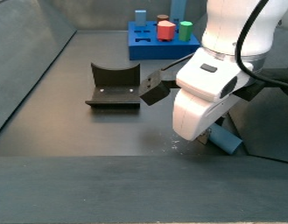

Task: Pick up the oval object. Move up. Place the oval object on the fixture. Regrasp the oval object. Move to above the board. Insert the oval object.
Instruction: Pick up the oval object.

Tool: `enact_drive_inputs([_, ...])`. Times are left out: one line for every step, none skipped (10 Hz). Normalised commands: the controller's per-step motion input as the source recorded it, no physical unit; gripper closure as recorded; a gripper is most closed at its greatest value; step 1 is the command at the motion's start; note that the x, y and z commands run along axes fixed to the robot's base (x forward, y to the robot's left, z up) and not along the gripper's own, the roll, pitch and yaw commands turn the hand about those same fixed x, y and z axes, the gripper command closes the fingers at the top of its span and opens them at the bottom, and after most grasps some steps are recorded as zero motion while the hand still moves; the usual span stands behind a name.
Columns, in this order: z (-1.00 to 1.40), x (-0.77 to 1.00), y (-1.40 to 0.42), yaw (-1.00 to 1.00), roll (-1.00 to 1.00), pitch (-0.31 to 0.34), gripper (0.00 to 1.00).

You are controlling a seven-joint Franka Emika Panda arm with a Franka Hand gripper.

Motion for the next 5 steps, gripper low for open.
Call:
enact_drive_inputs([0.0, 0.0, 0.0, 0.0, 0.0, 0.0, 1.0])
enact_drive_inputs([0.0, 0.0, 0.0, 0.0, 0.0, 0.0, 1.0])
enact_drive_inputs([0.0, 0.0, 0.0, 0.0, 0.0, 0.0, 1.0])
enact_drive_inputs([0.0, 0.0, 0.0, 0.0, 0.0, 0.0, 1.0])
enact_drive_inputs([0.0, 0.0, 0.0, 0.0, 0.0, 0.0, 1.0])
